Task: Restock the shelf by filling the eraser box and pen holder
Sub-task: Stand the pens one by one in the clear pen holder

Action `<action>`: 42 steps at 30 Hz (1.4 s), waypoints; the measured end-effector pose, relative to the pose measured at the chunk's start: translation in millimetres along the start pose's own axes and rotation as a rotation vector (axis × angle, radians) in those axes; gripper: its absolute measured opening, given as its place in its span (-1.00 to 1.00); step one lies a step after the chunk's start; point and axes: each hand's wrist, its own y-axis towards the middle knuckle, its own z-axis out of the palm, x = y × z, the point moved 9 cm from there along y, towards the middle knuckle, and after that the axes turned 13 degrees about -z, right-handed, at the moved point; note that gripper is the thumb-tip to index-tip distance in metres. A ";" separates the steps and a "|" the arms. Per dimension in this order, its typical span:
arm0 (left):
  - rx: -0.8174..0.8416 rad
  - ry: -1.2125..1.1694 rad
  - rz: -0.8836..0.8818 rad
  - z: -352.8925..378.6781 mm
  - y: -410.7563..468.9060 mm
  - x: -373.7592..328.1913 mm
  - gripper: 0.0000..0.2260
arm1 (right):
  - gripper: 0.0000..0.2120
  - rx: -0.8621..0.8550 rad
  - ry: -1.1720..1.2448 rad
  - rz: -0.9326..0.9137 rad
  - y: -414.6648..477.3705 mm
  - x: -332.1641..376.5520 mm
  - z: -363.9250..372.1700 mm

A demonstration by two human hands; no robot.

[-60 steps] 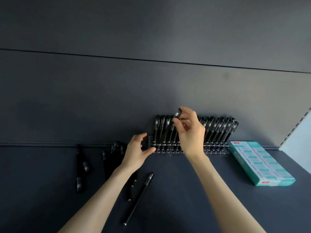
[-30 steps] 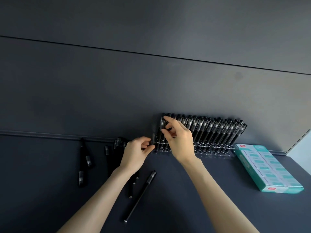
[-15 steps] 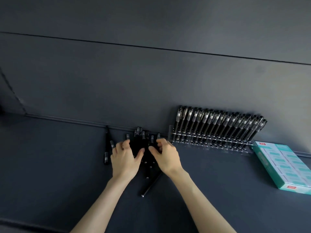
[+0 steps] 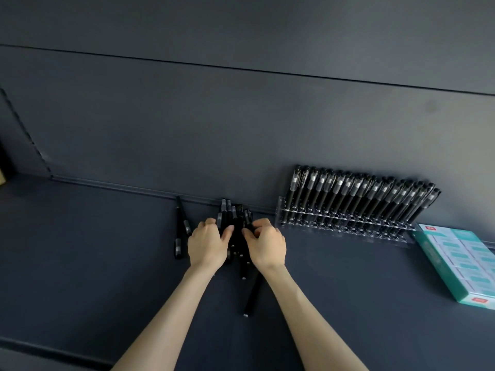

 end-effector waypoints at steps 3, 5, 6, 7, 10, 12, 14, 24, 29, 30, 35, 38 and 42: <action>-0.010 -0.022 0.015 -0.7 1.2 0.3 -0.62 | -0.78 -0.050 0.103 0.021 -1.0 -1.3 -3.9; -0.011 -0.044 0.021 -0.9 3.5 1.6 -0.69 | -0.82 -0.079 0.160 0.030 -2.1 -0.7 -7.8; -0.013 -0.049 0.025 -0.8 4.4 2.2 -0.71 | -0.82 -0.090 0.182 0.030 -2.5 -0.1 -9.6; -0.016 -0.056 0.029 -1.0 4.9 2.4 -0.72 | -0.82 -0.098 0.202 0.030 -3.3 0.4 -11.0; -0.023 -0.120 0.040 -3.3 3.0 2.1 -0.75 | -0.82 -0.118 0.278 0.028 -4.4 0.8 -13.8; -0.040 -0.202 0.038 -9.8 -0.4 2.3 -0.76 | -0.83 -0.142 0.341 0.026 -3.7 1.4 -17.3; -0.072 -0.307 0.072 -21.3 -7.1 -2.4 -0.76 | -0.85 -0.174 0.413 0.002 -2.3 5.1 -25.4; 0.336 -0.807 0.199 11.3 -37.5 -79.4 -0.80 | -0.61 -0.364 0.426 -0.168 -9.3 -7.9 -111.2; 0.358 -0.867 0.154 32.4 -43.9 -93.0 -0.80 | -0.42 -0.431 0.435 -0.191 -4.3 -25.0 -144.9; 0.370 -0.884 0.132 37.1 -44.6 -93.2 -0.79 | -0.42 -0.440 0.450 -0.198 -2.6 -26.5 -149.8; 0.495 -0.888 0.128 45.4 -56.4 -100.5 -0.73 | -0.44 -0.407 0.700 -0.204 5.5 -26.7 -155.3; 0.614 -0.918 0.145 45.2 -60.9 -105.4 -0.75 | -0.45 -0.392 0.801 -0.195 8.9 -27.5 -152.2; 0.596 -0.894 0.165 43.2 -58.3 -101.8 -0.79 | -0.54 -0.409 0.778 -0.193 14.4 -27.2 -153.0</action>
